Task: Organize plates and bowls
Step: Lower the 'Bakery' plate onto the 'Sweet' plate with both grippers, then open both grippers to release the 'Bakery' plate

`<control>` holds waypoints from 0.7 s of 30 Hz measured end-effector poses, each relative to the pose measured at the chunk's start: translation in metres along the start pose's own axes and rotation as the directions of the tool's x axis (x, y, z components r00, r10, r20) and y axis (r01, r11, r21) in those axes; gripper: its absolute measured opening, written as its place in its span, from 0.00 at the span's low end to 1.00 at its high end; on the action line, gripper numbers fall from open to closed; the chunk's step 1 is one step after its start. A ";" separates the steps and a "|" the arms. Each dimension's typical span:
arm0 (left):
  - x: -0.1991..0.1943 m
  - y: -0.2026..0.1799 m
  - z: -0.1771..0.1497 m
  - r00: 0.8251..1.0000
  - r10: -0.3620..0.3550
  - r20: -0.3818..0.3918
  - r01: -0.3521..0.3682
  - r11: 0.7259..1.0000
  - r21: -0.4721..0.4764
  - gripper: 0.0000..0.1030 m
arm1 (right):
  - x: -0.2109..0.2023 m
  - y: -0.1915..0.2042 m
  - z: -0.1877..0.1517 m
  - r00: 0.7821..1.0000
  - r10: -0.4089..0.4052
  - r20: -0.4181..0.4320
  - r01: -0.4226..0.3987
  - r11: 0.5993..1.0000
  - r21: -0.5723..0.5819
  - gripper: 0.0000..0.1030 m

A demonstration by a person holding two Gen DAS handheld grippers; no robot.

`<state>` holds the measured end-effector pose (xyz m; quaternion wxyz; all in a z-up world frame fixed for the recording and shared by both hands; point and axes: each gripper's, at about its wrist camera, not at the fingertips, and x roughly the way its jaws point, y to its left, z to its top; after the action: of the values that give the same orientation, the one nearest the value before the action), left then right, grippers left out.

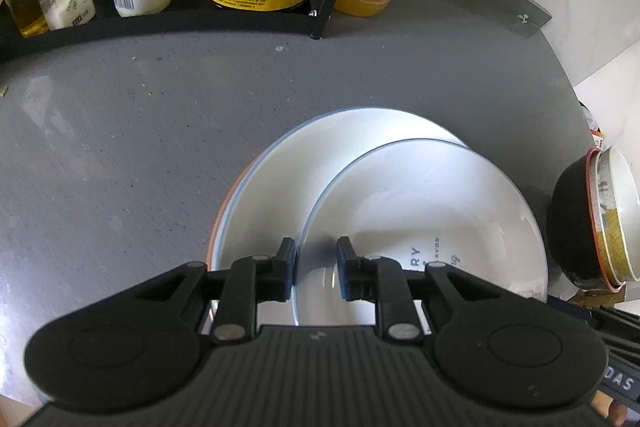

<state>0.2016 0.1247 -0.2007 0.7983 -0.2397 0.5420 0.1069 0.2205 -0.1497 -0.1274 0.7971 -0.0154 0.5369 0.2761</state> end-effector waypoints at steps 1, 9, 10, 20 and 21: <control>0.000 0.000 0.000 1.000 0.003 0.001 -0.003 1.000 0.004 0.19 | 0.003 0.000 0.000 1.000 0.000 -0.006 0.000 1.000 0.004 0.23; -0.006 0.003 0.002 0.999 0.033 0.024 -0.034 0.999 0.041 0.17 | 0.019 0.002 0.000 1.000 0.001 -0.023 -0.001 1.000 -0.006 0.30; -0.006 0.004 0.003 0.999 0.034 0.023 -0.034 0.999 0.041 0.17 | 0.021 0.002 -0.001 1.000 0.000 -0.023 0.000 1.000 -0.008 0.32; -0.008 -0.002 0.002 0.997 0.076 -0.010 -0.075 0.995 0.068 0.19 | 0.025 0.000 0.004 1.000 -0.009 -0.027 0.009 1.000 -0.014 0.38; -0.010 -0.003 0.003 0.997 0.082 -0.007 -0.082 0.994 0.070 0.19 | 0.024 0.000 0.005 1.000 -0.004 -0.022 0.003 1.000 -0.012 0.38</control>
<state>0.2020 0.1244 -0.1900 0.7984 -0.1899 0.5588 0.1195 0.2309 -0.1384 -0.1459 0.7914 -0.0241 0.5441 0.2776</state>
